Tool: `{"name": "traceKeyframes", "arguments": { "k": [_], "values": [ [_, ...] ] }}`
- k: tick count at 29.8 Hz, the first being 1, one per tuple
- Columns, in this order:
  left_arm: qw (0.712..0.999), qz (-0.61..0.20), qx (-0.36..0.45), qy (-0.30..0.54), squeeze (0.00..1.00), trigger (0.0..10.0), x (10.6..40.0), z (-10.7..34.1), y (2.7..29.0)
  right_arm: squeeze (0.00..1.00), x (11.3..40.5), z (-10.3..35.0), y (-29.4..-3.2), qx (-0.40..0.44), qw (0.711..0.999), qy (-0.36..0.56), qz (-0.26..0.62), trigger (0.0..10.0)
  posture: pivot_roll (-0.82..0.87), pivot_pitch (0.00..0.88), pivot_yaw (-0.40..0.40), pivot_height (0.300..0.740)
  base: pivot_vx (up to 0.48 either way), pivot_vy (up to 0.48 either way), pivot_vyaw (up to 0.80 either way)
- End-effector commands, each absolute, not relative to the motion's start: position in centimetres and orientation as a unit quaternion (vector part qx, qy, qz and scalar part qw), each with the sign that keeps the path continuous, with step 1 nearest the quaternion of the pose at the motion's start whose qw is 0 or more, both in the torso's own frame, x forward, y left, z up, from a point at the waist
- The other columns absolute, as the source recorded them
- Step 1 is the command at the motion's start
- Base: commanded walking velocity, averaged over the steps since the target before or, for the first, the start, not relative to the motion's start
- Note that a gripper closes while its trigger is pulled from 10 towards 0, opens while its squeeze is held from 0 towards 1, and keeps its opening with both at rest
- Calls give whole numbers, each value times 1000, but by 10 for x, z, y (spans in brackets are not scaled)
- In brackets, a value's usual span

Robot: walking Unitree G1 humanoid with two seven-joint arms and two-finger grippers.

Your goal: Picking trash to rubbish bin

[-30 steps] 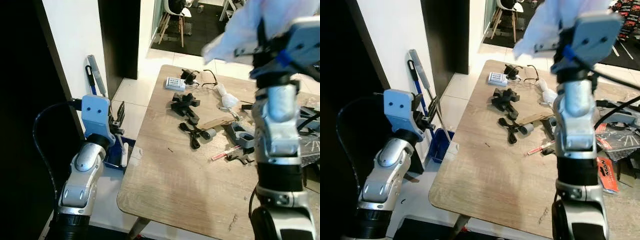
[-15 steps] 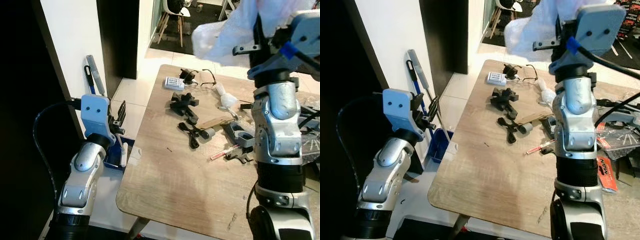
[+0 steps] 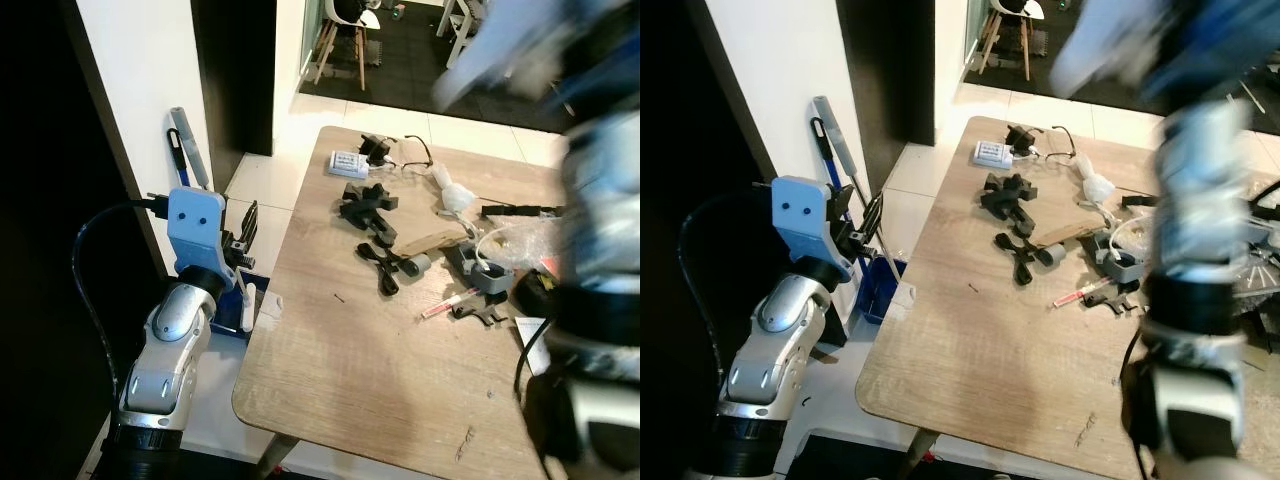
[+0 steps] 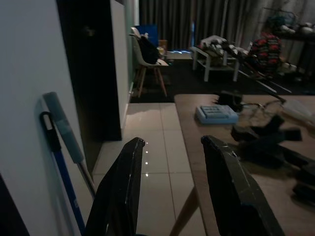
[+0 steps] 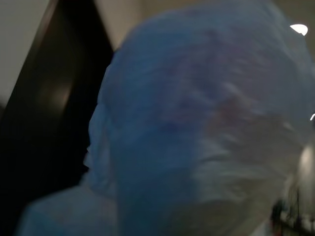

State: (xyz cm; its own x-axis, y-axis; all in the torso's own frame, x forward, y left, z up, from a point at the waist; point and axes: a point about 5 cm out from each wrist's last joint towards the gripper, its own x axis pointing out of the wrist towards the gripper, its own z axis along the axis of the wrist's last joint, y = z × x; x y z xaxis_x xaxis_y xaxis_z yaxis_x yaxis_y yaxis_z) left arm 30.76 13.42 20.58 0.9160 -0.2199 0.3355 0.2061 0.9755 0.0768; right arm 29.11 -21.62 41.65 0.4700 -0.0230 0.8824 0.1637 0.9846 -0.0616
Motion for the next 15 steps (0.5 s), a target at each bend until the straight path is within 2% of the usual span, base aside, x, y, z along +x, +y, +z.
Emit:
{"name": "traceKeyframes", "arguments": {
  "k": [1,3,4,5,15],
  "values": [
    [977,-116,19,-180,0,10000,306,207,132,0,304,396,-218,-66,881,-465,-48,10000,-56,100,-48,740,0,0,0],
    [977,-116,19,-179,0,10000,306,207,132,0,307,388,-217,-71,891,-447,-43,10000,-56,100,-48,740,0,0,0],
    [977,-119,21,-178,0,10000,306,206,130,0,320,339,-202,-66,930,-362,-12,10000,-48,110,-51,740,0,0,0],
    [977,-120,21,-177,0,10000,305,206,130,0,322,324,-198,-62,939,-339,-3,10000,-44,114,-49,740,0,0,0],
    [981,-110,34,-156,0,10000,305,197,135,0,322,277,-186,-76,955,-286,9,10000,-46,122,-48,740,0,0,0]
  ]
}}
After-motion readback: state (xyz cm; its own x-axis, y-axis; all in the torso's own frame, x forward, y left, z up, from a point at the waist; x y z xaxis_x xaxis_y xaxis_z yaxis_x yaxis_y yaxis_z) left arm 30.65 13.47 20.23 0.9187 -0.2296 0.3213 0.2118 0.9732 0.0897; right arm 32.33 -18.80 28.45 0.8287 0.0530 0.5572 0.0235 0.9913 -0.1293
